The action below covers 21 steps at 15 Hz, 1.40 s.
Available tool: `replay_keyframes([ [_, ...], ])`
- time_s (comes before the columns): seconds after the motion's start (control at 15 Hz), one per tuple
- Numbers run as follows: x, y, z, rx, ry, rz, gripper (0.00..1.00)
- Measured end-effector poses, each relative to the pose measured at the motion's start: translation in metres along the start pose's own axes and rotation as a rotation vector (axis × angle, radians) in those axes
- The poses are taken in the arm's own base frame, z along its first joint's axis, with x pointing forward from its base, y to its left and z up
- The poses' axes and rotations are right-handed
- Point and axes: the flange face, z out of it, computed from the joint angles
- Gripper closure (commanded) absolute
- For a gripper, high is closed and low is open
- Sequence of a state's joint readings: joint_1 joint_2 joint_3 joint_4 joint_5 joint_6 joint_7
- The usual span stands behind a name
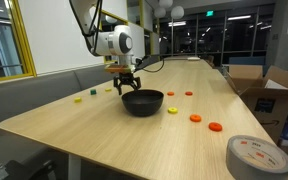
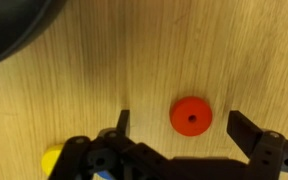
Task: Pick up some of the yellow and orange objects from the table and put them in the bowl
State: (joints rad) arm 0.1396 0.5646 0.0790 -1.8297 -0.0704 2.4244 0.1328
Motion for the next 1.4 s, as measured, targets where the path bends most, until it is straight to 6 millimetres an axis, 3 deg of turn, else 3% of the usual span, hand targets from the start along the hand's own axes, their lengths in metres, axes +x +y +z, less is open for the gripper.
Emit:
replay_keyframes([
  [0.33,-0.001,-0.011,0.004,0.0,-0.005,-0.016,0.0],
  [0.4,-0.001,-0.012,0.004,0.0,-0.006,-0.018,0.25],
  [0.53,-0.002,-0.014,0.005,0.0,-0.006,-0.022,0.32],
  [0.93,0.002,-0.018,-0.001,-0.009,0.008,-0.036,0.79],
  [1.4,0.002,-0.018,-0.011,-0.049,0.026,-0.048,0.75],
])
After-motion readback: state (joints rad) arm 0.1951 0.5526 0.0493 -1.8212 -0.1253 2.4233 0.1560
